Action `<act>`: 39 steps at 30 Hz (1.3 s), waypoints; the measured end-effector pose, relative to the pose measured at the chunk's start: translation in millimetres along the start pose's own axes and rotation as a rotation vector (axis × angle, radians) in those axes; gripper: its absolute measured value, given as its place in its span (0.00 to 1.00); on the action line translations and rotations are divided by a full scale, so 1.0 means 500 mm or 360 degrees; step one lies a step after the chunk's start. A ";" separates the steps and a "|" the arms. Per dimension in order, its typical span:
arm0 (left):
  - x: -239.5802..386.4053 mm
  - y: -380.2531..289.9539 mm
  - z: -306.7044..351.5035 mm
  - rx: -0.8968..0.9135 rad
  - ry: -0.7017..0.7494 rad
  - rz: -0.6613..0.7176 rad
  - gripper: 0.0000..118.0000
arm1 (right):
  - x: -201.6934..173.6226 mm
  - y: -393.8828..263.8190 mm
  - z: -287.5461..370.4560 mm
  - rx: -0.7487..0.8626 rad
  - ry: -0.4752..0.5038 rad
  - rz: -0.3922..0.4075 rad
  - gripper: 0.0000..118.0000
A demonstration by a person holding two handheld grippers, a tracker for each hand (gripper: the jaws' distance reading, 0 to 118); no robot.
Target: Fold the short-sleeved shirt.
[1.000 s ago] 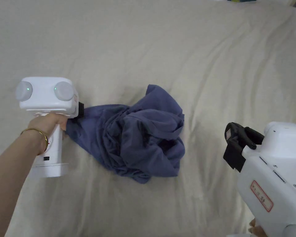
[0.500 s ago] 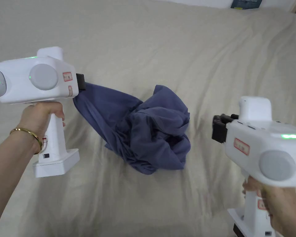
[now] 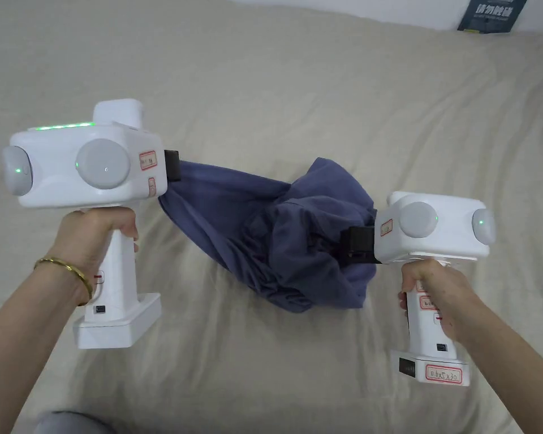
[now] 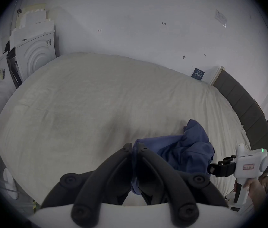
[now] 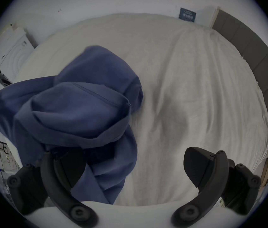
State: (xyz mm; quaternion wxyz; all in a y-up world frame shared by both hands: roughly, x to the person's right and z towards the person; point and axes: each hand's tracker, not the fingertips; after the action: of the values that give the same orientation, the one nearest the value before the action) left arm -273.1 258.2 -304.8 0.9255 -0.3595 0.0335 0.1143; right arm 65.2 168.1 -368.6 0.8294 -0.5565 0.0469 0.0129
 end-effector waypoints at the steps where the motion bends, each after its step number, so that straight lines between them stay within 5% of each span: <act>1: -0.003 -0.004 -0.004 -0.0010 0.0003 -0.0001 0.04 | -0.002 -0.002 -0.009 0.0002 -0.0005 -0.0009 1.00; 3: -0.006 -0.009 -0.008 -0.0023 0.0002 0.0005 0.04 | -0.002 0.001 -0.018 -0.0009 0.0009 -0.0030 0.87; 6: -0.012 -0.015 -0.017 -0.0041 0.0002 0.0021 0.04 | -0.008 0.000 -0.033 0.0005 -0.0023 -0.0033 0.34; 10: -0.020 -0.020 -0.027 -0.0065 0.0013 0.0040 0.04 | 0.007 -0.003 -0.045 -0.0046 0.0075 -0.0153 0.09; 14: -0.035 -0.018 -0.023 -0.0073 0.0014 0.0098 0.04 | 0.054 0.007 0.009 0.0011 0.0266 -0.0312 0.08; 20: -0.042 0.023 0.033 0.0009 -0.0072 0.0179 0.04 | 0.119 0.022 0.189 0.0253 0.0401 -0.0183 0.08; 39: -0.058 0.327 0.429 0.0808 -0.0265 0.0282 0.04 | 0.261 0.099 0.761 0.1060 0.0384 -0.0188 0.08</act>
State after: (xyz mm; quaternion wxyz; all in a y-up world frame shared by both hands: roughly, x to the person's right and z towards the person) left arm -344.0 514.3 -249.7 0.9719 -0.1012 0.0163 0.2118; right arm 215.5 534.7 -283.4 0.9531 -0.2549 0.1141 -0.1168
